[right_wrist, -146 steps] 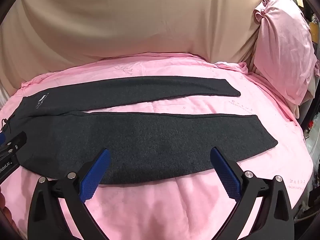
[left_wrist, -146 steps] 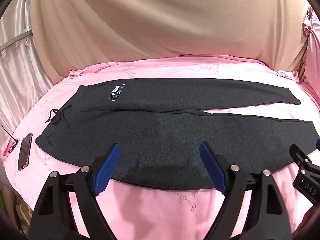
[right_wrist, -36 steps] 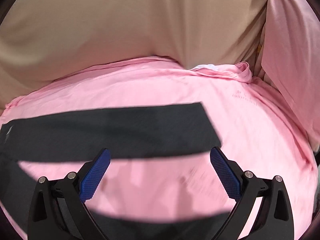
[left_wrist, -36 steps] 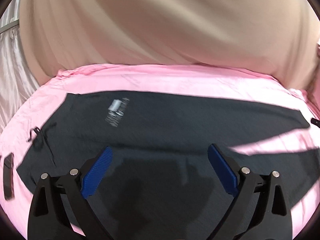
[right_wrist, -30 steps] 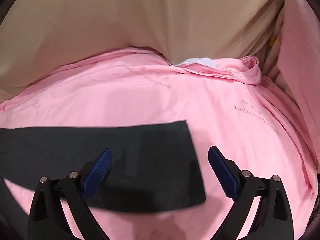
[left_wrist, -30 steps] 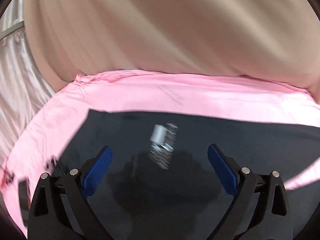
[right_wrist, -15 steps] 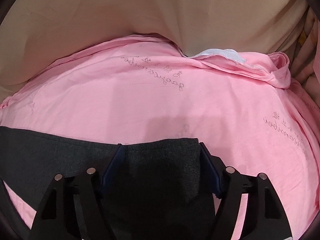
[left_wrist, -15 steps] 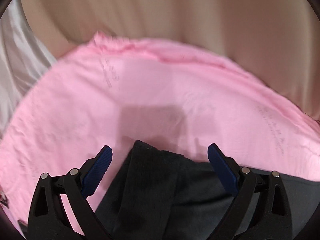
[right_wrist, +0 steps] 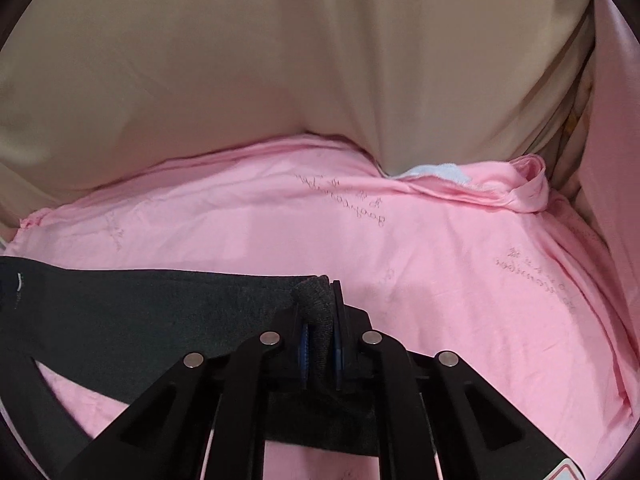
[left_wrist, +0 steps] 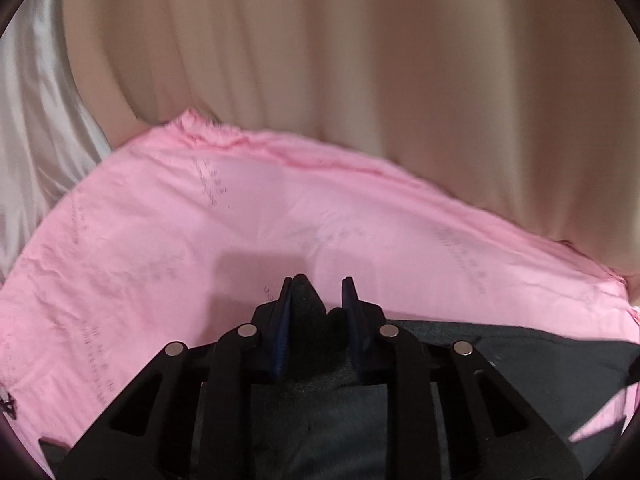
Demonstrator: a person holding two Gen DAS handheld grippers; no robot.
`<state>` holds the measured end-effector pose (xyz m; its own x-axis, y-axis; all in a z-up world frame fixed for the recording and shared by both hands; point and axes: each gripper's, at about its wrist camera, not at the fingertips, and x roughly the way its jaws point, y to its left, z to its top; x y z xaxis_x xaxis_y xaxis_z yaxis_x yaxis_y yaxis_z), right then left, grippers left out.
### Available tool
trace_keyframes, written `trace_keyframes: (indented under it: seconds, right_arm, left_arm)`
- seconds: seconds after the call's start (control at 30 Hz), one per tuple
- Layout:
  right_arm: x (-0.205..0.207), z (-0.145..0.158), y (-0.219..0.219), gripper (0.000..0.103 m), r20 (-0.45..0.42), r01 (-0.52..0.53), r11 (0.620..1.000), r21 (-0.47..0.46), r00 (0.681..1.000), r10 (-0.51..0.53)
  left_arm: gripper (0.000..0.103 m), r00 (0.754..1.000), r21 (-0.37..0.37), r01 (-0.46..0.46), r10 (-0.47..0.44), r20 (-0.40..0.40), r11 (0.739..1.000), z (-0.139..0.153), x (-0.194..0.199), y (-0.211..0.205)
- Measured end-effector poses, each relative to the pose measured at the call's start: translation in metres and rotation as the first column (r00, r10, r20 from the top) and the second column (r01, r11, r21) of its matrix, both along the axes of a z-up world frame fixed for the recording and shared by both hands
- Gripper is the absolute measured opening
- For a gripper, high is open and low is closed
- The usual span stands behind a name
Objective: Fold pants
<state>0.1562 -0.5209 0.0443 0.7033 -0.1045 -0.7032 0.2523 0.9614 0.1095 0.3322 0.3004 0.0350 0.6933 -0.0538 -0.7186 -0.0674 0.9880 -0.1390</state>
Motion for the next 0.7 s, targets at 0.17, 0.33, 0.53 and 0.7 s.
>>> trace_keyframes:
  seconds: [0.17,0.33,0.53,0.7]
  right_arm:
    - [-0.078,0.023,0.012,0.007,0.043,-0.031,0.999,-0.032,0.999,0.032]
    - [-0.14,-0.006,0.026,0.007,-0.001,-0.038,0.999,-0.023,0.999,0.038]
    - [-0.16,-0.043,0.039,0.009,-0.051,-0.014,1.0,0.005,0.999,0.014]
    - [-0.168,-0.04,0.043,0.01,-0.029,0.0,1.0,0.011,1.0,0.0]
  left_arm:
    - [0.01,0.997,0.006,0.004,-0.005,0.074,1.0,0.041,-0.105,0.015]
    - [0.009,0.999,0.018,-0.053,0.053,0.014,0.998,0.025,-0.185,0.046]
    - [0.091,0.991,-0.183,-0.127,0.119,-0.054,0.975,-0.018,-0.217,0.054]
    - [0.098,0.976,-0.342,-0.21,0.179,-0.122,0.916,-0.042,-0.179,0.044]
